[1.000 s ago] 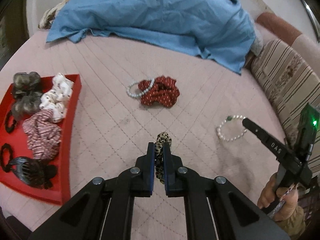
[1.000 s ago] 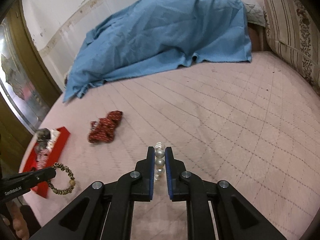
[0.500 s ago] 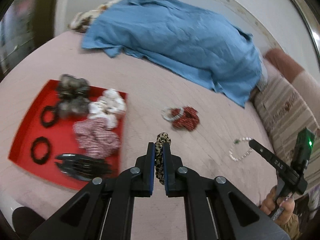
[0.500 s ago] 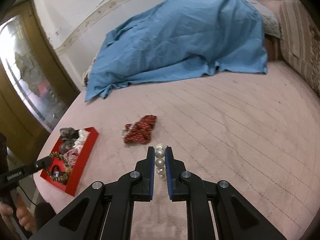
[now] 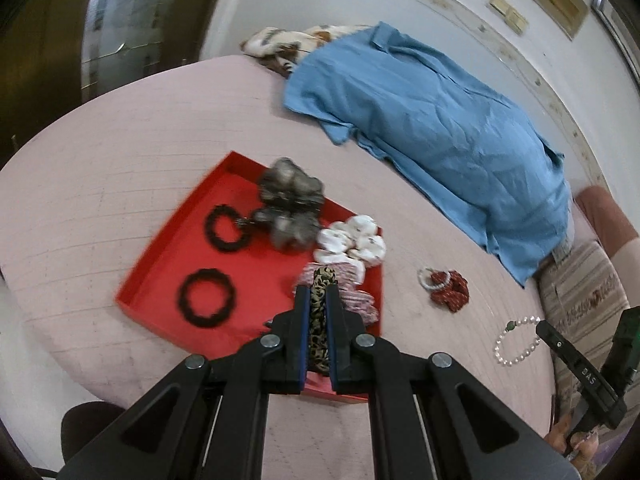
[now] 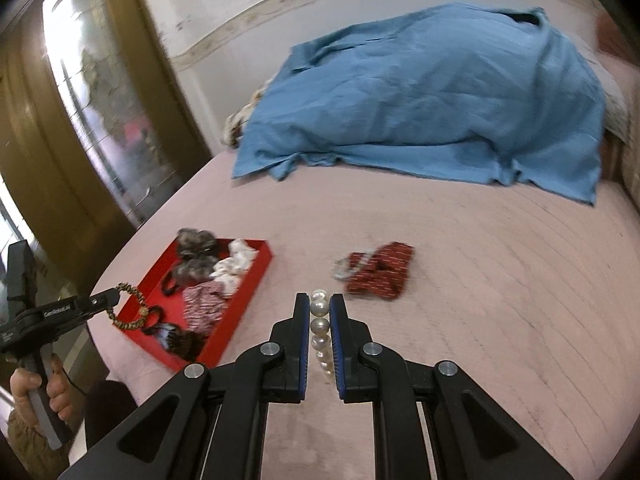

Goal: Organize jewelry
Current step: 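Carry the leopard hair tie and pearl bracelet into the red tray and open both tools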

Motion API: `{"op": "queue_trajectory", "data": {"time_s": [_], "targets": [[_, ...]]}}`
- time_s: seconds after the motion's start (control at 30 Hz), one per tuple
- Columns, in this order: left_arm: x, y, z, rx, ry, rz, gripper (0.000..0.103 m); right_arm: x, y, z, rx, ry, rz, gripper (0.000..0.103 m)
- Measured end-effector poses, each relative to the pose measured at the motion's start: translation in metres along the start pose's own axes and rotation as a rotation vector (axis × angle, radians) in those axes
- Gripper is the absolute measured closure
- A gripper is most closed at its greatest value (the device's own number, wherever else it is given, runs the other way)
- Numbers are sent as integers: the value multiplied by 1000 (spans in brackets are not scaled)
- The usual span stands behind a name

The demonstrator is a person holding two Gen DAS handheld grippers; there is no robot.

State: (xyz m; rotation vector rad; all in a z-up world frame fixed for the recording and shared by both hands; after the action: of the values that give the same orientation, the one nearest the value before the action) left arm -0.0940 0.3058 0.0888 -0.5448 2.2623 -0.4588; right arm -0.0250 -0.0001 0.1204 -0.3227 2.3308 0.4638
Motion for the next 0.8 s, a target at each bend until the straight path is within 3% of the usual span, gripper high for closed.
{"op": "queue_trajectory", "data": {"time_s": [0.43, 0.8], "targets": [[12, 40, 20, 93, 38, -112, 96, -14, 119, 47, -115, 91, -168, 92], [18, 66, 34, 72, 55, -142, 96, -21, 218, 109, -205, 173, -277, 92]]}}
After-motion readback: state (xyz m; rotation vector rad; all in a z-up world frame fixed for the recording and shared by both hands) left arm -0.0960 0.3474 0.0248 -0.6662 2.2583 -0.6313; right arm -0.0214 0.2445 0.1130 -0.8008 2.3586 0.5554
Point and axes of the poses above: each gripper's, at about its wrist camera, not at the fingertips, and z roughly the way its jaws point, y to its left, x to its underside, the point moved 8 cm from there along z, roughly the way its jaws point, and after that the axes turned 4 degrees about x, right-handed, at the moved point
